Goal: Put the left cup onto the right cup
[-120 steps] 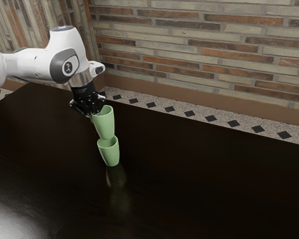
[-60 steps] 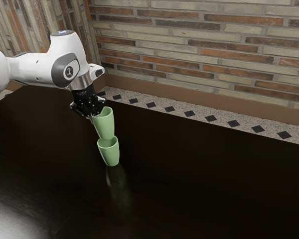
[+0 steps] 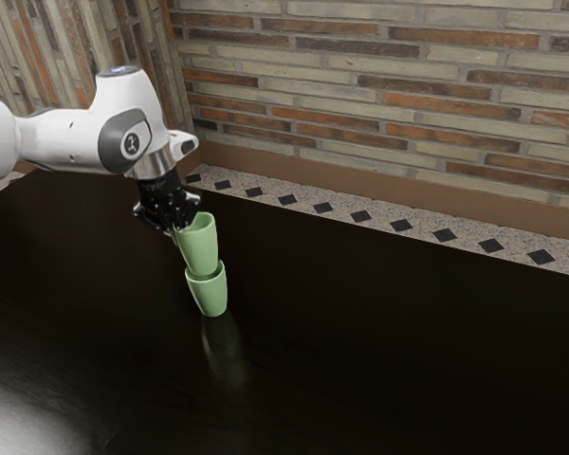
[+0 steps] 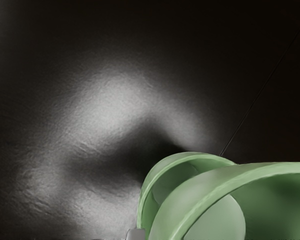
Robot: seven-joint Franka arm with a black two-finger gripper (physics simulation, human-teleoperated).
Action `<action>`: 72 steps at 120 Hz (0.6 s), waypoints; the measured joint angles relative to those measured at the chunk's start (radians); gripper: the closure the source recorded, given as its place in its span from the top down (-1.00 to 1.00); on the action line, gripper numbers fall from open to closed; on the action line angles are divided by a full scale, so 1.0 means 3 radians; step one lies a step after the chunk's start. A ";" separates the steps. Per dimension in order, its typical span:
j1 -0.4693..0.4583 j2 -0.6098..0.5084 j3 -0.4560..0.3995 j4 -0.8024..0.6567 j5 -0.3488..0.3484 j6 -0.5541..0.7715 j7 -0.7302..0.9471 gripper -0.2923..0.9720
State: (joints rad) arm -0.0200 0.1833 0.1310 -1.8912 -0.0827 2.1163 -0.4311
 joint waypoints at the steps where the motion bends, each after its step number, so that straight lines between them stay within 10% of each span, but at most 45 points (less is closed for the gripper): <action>1: 0.0000 -0.0001 0.0000 -0.0002 -0.0001 0.0000 -0.0001 -0.70; 72: -0.0001 0.0008 0.0003 -0.0078 -0.0070 0.0052 -0.0025 -0.70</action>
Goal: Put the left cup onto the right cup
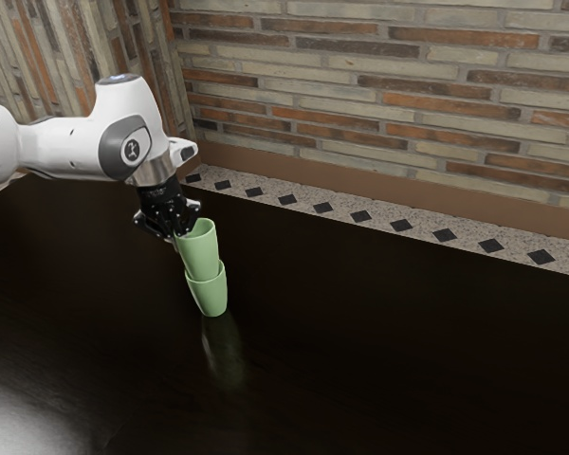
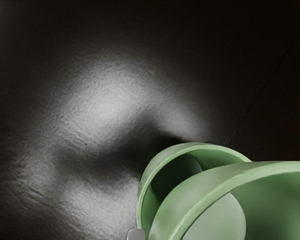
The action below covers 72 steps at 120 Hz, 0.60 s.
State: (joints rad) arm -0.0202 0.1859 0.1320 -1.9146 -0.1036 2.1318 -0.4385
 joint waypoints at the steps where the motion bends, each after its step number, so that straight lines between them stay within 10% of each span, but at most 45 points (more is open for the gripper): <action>1: 0.0000 0.0001 0.0000 0.0001 0.0000 0.0001 0.0000 -0.70; 40: 0.0000 0.0002 0.0000 0.0004 0.0038 0.0017 0.0025 0.13; 72: 0.0000 -0.0006 0.0000 0.0001 0.0043 0.0020 0.0042 0.42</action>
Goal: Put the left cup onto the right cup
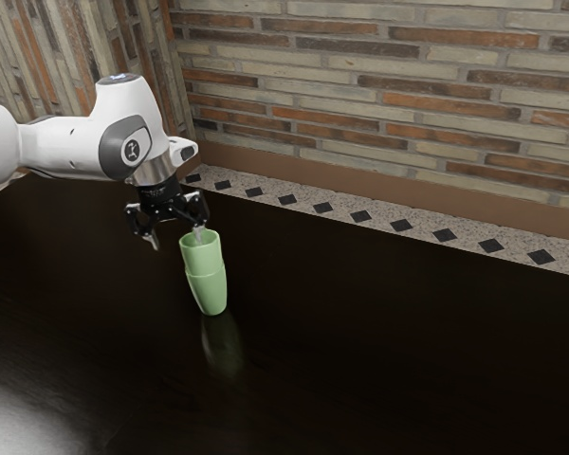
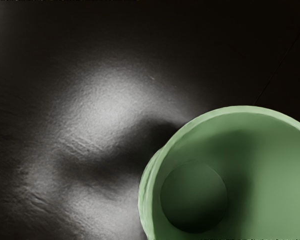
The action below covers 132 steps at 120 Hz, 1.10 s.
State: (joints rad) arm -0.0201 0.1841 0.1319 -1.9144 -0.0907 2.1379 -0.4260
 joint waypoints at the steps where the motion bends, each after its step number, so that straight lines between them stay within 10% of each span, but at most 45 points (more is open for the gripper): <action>1: 0.0000 0.0000 0.0000 0.0000 0.0000 0.0000 0.0001 0.43; 132: -0.0053 -0.0270 -0.0001 0.0051 0.0311 -0.0053 0.0659 0.54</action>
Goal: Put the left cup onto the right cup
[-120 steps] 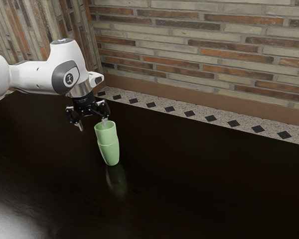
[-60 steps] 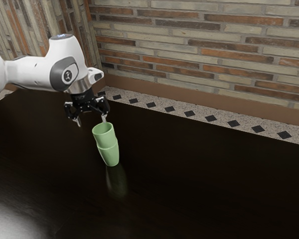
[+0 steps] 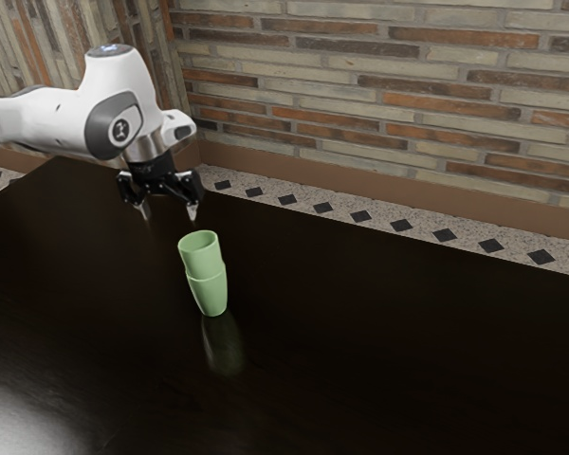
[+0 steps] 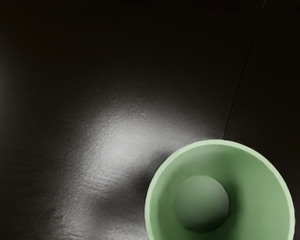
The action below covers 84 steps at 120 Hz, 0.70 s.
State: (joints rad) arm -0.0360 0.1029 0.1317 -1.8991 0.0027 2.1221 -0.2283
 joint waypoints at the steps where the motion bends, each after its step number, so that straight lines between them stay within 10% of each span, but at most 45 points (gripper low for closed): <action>1: 0.0000 -0.0001 0.0001 0.0000 -0.0001 0.0000 0.0011 0.54; 84: 0.0000 -0.0024 0.0002 0.0704 0.0209 -0.0594 0.0530 0.54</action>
State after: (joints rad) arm -0.0360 0.0957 0.1323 -1.6877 0.0654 1.9439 -0.0695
